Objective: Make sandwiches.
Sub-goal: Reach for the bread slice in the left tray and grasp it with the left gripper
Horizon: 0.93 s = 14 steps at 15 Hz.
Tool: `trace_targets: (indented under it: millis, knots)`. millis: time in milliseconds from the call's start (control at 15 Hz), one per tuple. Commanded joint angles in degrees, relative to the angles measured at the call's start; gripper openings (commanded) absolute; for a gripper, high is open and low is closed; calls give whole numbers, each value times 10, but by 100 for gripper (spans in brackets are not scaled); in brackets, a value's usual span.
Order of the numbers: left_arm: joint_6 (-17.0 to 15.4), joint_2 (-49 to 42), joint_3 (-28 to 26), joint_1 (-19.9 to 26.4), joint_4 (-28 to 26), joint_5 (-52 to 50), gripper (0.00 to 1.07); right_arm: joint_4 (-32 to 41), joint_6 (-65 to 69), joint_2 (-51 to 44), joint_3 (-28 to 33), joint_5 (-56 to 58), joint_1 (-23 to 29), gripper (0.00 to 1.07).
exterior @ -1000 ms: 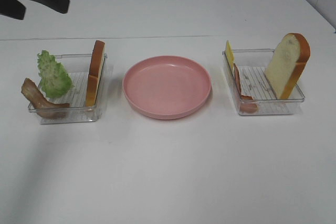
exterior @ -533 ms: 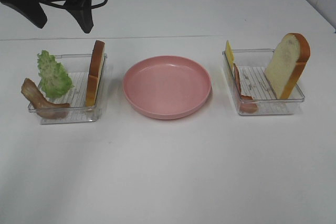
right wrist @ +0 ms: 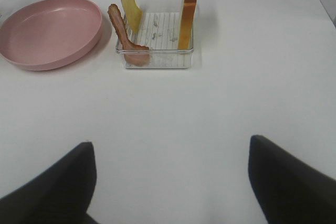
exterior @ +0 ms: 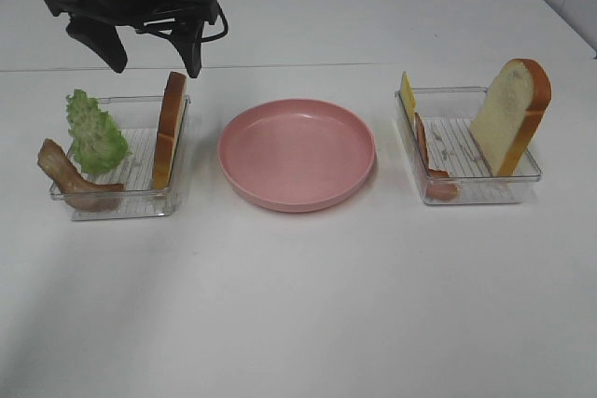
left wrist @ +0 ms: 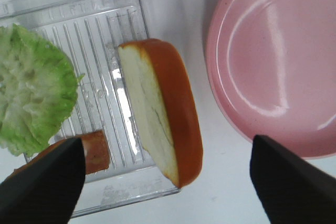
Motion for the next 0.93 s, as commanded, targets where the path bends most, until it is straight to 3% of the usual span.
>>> trace_targets:
  millis: [67,667,800,933]
  knots:
    - [-5,28,-21,-4,-5,39,80,-2,1,-9,2,-6,-3,77]
    - [-14,85,-30,-4,-5,40,75,-2,1,-9,2,-6,-3,77]
    - [-14,85,-30,-4,-5,40,64,-2,1,-9,2,-6,-3,77]
    - [-14,85,-30,-4,-5,40,46,-2,1,-9,2,-6,-3,77]
